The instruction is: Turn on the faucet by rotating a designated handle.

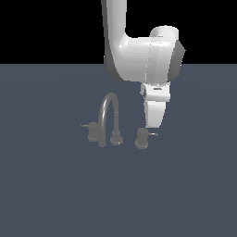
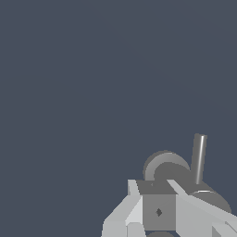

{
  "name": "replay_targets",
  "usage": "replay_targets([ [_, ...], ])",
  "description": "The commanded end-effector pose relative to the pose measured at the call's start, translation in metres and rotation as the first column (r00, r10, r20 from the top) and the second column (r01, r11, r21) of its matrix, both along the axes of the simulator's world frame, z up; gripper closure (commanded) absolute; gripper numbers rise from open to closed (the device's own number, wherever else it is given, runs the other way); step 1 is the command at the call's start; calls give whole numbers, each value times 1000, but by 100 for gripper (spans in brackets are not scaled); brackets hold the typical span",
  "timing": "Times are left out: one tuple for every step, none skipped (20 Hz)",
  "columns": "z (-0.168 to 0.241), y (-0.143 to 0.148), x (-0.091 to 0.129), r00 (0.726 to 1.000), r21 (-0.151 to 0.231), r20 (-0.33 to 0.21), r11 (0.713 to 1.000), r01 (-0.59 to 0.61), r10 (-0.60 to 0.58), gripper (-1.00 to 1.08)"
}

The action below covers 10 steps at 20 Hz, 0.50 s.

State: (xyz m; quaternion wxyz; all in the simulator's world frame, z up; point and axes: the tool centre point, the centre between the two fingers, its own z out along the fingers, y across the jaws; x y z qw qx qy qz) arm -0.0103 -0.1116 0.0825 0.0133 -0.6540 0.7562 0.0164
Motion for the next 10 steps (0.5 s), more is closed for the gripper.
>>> replay_targets([
  [-9, -7, 0, 999, -20, 1, 999, 41, -41, 108],
  [-12, -9, 0, 999, -26, 1, 998, 52, -52, 108],
  [-14, -11, -1, 998, -31, 1, 998, 61, -61, 108],
  [-16, -12, -1, 998, -35, 1, 997, 69, -69, 108],
  [-18, -14, -1, 997, -38, 1, 996, 75, -75, 108],
  [-19, -14, -1, 997, -40, 1, 996, 80, -80, 108],
  [-19, -15, -1, 997, -42, 1, 996, 82, -82, 108],
  [-20, -15, -1, 997, -42, 1, 996, 83, -83, 108],
  [-20, -15, -1, 997, -42, 1, 996, 83, -83, 108],
  [-20, -15, -1, 997, -42, 1, 996, 83, -83, 108],
])
